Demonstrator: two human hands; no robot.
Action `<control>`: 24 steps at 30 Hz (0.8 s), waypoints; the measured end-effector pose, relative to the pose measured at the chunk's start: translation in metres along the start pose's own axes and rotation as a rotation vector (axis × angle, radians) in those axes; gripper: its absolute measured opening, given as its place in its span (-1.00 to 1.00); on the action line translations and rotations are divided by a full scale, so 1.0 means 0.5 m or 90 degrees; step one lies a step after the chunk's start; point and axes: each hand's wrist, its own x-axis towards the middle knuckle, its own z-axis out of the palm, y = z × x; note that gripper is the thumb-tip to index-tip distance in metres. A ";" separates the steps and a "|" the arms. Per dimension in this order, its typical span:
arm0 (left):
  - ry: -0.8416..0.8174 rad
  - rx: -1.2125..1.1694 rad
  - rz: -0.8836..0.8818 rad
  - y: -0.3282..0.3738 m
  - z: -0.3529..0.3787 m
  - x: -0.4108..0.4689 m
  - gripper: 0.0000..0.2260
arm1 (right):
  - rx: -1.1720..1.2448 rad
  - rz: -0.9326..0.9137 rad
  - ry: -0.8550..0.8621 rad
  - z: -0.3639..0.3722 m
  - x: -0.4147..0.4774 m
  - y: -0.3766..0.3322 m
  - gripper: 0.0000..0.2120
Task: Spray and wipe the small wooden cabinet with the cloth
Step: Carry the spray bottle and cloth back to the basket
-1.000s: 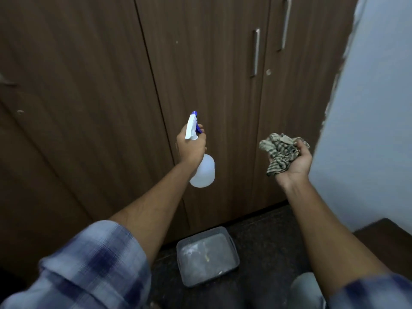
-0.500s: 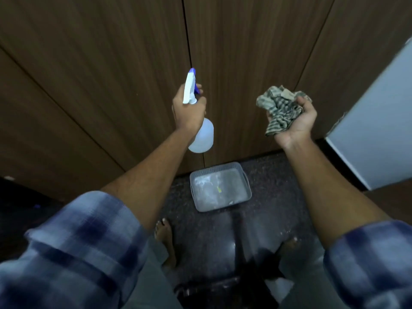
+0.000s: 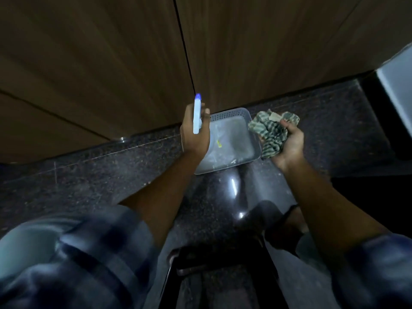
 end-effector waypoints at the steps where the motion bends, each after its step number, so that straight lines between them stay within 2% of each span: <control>1: -0.003 0.008 -0.017 -0.045 0.014 0.005 -0.81 | -0.009 0.004 0.003 -0.025 0.035 0.012 -0.52; 9: 0.014 0.042 -0.115 -0.320 0.114 0.054 -0.68 | -0.078 0.066 -0.004 -0.150 0.236 0.090 -0.65; 11: 0.048 0.027 -0.123 -0.364 0.140 0.061 -0.62 | -0.118 0.010 0.000 -0.163 0.284 0.105 -0.65; 12: 0.054 0.025 -0.126 -0.380 0.152 0.063 -0.64 | -0.177 -0.055 0.018 -0.167 0.310 0.114 -0.66; 14: 0.027 0.027 -0.132 -0.405 0.173 0.066 -0.78 | -0.399 -0.233 0.044 -0.167 0.357 0.135 -0.69; 15: 0.010 0.033 -0.126 -0.419 0.183 0.068 -0.82 | -0.544 -0.322 0.023 -0.170 0.379 0.148 -0.69; 17: -0.008 0.047 -0.106 -0.455 0.197 0.073 -0.76 | -0.882 -0.469 -0.033 -0.178 0.429 0.180 -0.66; 19: -0.026 0.068 -0.085 -0.486 0.207 0.079 -0.68 | -1.206 -0.583 -0.016 -0.191 0.475 0.218 -0.60; 21: -0.053 0.108 -0.033 -0.502 0.213 0.081 -0.70 | -1.374 -0.566 -0.049 -0.201 0.504 0.263 -0.56; 24: -0.089 0.092 -0.007 -0.510 0.203 0.078 -0.69 | -1.523 -0.373 -0.105 -0.228 0.520 0.302 -0.43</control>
